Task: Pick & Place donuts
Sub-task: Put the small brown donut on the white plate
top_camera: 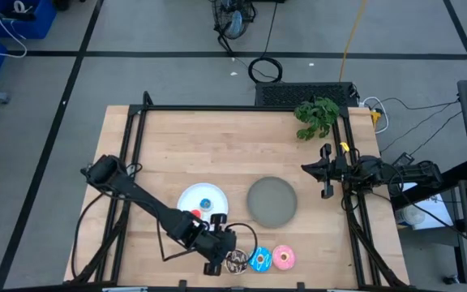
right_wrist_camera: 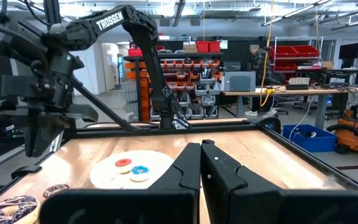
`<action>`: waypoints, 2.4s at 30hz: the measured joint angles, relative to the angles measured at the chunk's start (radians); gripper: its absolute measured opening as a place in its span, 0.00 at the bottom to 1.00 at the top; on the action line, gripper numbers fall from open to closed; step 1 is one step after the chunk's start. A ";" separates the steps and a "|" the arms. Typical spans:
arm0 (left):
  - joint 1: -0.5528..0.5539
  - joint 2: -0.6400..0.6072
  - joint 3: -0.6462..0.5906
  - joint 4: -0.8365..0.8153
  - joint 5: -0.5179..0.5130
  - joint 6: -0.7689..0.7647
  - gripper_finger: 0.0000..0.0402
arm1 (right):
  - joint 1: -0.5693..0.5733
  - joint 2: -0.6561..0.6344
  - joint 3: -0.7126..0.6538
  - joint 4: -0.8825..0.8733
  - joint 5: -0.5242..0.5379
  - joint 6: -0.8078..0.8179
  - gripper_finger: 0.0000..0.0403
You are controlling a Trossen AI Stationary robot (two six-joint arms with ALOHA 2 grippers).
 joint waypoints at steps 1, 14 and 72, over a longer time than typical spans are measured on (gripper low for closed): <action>-0.004 0.000 0.007 -0.021 0.000 0.001 0.09 | 0.000 0.000 0.000 0.000 0.000 0.001 0.00; -0.119 0.069 0.008 -0.051 -0.108 0.163 0.14 | 0.000 0.001 0.000 0.000 0.000 0.003 0.00; -0.072 0.119 -0.183 0.110 -0.076 0.079 0.51 | 0.000 0.002 0.000 0.000 0.000 0.003 0.00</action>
